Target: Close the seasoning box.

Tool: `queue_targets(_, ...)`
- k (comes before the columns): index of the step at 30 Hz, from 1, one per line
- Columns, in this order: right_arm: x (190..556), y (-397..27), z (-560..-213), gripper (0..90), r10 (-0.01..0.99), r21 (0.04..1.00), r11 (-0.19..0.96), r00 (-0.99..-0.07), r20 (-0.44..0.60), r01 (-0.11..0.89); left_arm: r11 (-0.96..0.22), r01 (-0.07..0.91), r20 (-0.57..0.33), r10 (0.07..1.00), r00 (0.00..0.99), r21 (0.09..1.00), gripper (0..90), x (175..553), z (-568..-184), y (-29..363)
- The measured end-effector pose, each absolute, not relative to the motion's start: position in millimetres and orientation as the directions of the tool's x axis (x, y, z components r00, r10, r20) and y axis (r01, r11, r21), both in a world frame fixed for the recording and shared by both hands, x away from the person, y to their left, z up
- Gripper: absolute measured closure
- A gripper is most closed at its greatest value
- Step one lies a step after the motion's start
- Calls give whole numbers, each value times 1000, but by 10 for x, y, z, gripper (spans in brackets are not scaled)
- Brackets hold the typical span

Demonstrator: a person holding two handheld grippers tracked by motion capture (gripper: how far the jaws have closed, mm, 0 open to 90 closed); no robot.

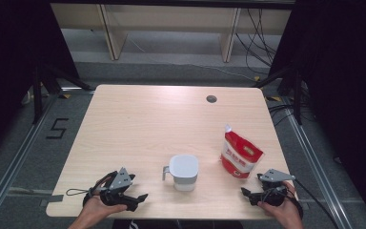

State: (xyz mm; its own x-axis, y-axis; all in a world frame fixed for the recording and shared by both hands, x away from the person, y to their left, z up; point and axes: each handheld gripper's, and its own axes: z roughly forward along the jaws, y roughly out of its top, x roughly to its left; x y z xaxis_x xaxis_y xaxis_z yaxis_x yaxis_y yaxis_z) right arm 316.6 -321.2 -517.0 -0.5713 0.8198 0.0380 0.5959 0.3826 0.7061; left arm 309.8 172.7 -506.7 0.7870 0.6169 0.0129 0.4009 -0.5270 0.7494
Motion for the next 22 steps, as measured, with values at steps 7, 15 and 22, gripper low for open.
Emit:
queue_targets(7,3166,-3212,-5169,139,820,706,383,-571,38,596,-514,415,-1,627,779,750,175,3104,-5080,1737)
queue_targets(15,3166,-3212,-5170,139,820,706,383,-572,38,596,-518,413,3,625,780,749,175,3113,-5081,1739)
queue_targets(22,3165,-3212,-5170,139,820,706,383,-571,38,596,-539,414,10,618,786,733,169,3126,-5091,1743)
